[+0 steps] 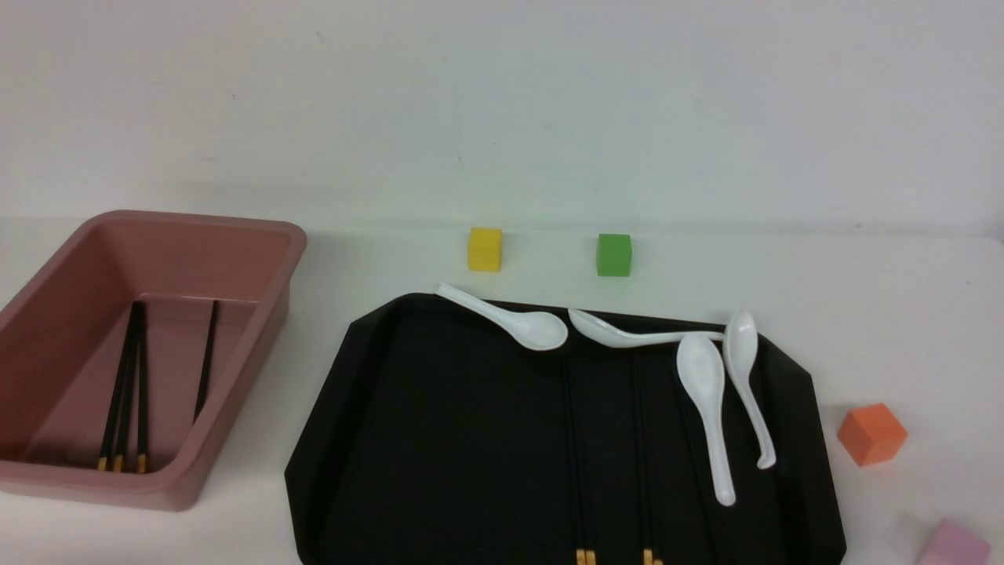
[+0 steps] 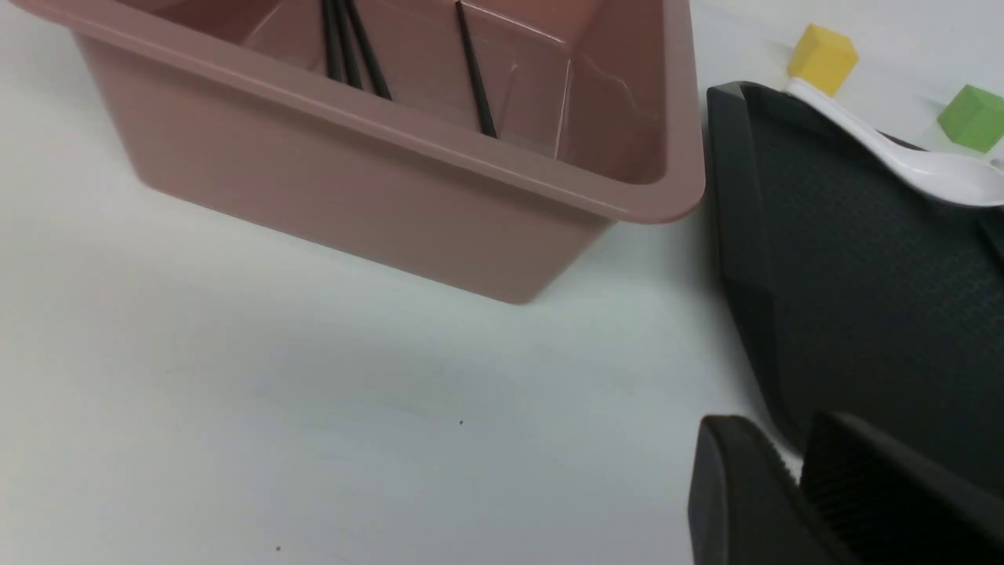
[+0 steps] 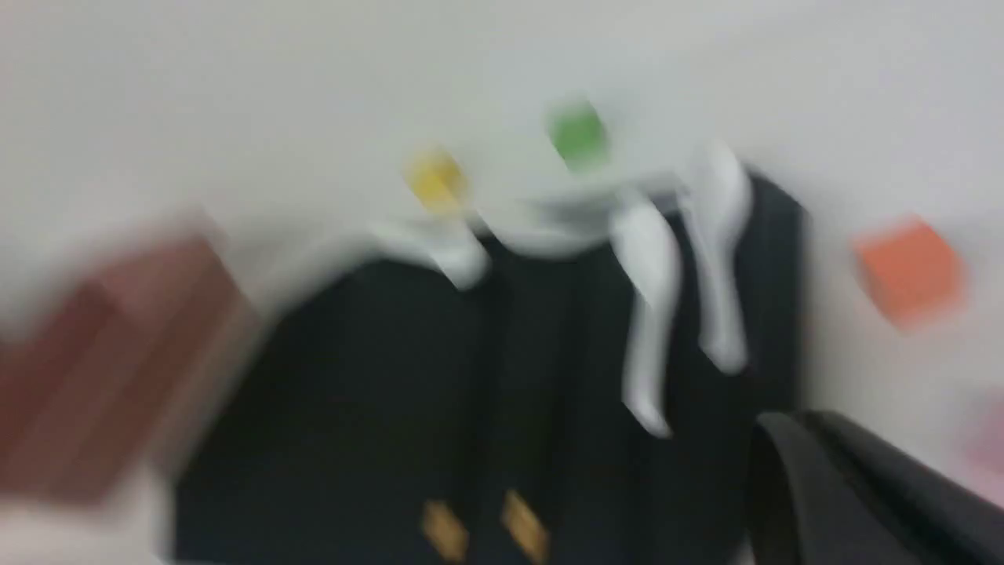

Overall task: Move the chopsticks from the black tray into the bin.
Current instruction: Use the right arm to grab a pair of chopsticks

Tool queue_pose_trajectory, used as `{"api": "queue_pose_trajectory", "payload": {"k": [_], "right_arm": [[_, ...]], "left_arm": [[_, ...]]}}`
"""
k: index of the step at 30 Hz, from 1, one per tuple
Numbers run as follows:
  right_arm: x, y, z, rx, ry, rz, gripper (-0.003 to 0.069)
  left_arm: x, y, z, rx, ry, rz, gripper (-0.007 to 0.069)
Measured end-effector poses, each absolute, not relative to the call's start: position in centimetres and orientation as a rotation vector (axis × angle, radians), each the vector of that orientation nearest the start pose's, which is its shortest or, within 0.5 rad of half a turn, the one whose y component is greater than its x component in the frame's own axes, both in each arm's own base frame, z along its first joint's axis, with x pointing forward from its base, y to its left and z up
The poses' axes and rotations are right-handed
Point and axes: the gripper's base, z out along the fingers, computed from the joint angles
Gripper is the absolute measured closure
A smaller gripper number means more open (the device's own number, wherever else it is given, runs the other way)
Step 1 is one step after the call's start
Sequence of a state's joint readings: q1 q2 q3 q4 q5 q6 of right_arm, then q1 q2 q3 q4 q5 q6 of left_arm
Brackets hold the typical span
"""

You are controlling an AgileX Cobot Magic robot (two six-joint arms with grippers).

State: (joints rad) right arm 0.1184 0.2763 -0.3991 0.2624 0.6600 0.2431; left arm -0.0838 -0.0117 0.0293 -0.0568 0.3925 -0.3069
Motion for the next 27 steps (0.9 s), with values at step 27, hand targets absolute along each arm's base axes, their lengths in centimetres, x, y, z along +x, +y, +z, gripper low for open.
{"api": "queue_pose_trajectory", "payload": {"k": [27], "right_arm": [[25.0,15.3,23.6,-0.466,2.919,0.594,0.0656]], "left_arm": [[5.2,-0.6,16.9,-0.248,1.890,-0.323,0.0463]]}}
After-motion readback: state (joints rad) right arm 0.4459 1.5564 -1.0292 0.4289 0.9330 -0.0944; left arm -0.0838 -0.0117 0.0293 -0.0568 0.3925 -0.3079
